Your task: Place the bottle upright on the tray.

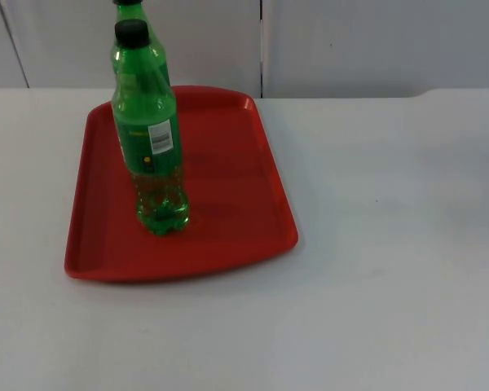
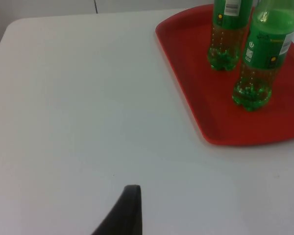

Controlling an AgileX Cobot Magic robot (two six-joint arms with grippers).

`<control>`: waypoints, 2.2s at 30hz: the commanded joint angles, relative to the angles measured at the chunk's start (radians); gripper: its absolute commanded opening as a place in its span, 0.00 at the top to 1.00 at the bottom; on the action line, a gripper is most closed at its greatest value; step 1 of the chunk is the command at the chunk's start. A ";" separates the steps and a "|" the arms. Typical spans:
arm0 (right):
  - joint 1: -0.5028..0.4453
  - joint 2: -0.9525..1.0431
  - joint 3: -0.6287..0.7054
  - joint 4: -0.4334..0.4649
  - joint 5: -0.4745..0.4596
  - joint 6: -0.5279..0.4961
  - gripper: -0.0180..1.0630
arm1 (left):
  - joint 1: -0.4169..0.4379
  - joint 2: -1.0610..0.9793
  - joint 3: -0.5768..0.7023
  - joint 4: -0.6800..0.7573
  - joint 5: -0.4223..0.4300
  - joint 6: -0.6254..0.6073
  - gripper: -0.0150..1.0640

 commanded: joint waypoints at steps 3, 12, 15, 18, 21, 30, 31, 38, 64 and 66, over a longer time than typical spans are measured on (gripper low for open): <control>0.014 -0.110 0.060 0.079 0.007 -0.068 0.02 | -0.004 -0.004 0.003 0.003 -0.001 0.001 0.01; 0.191 -0.314 0.226 0.079 0.005 -0.135 0.02 | -0.004 -0.004 0.003 0.003 -0.001 0.001 0.01; 0.233 -0.378 0.279 0.079 0.005 -0.137 0.02 | -0.004 -0.004 0.003 0.003 -0.001 0.001 0.01; 0.234 -0.438 0.324 0.079 0.005 -0.137 0.02 | -0.004 -0.004 0.003 0.003 -0.001 0.001 0.01; 0.232 -0.475 0.343 0.079 0.005 -0.137 0.02 | -0.004 -0.004 0.003 0.003 -0.001 0.001 0.01; 0.232 -0.619 0.361 0.077 0.079 -0.134 0.02 | -0.004 -0.004 0.003 0.003 -0.001 0.001 0.01; 0.232 -0.638 0.363 0.075 0.100 -0.134 0.02 | -0.004 -0.004 0.003 0.003 -0.001 0.001 0.01; 0.232 -0.752 0.408 0.010 0.179 -0.071 0.02 | -0.004 -0.004 0.003 0.003 -0.001 0.001 0.01; 0.232 -0.987 0.527 -0.096 0.426 0.037 0.02 | -0.004 -0.004 0.003 0.003 -0.001 0.001 0.01; 0.232 -0.987 0.527 -0.107 0.426 0.046 0.02 | -0.004 -0.004 0.003 0.003 -0.001 0.001 0.01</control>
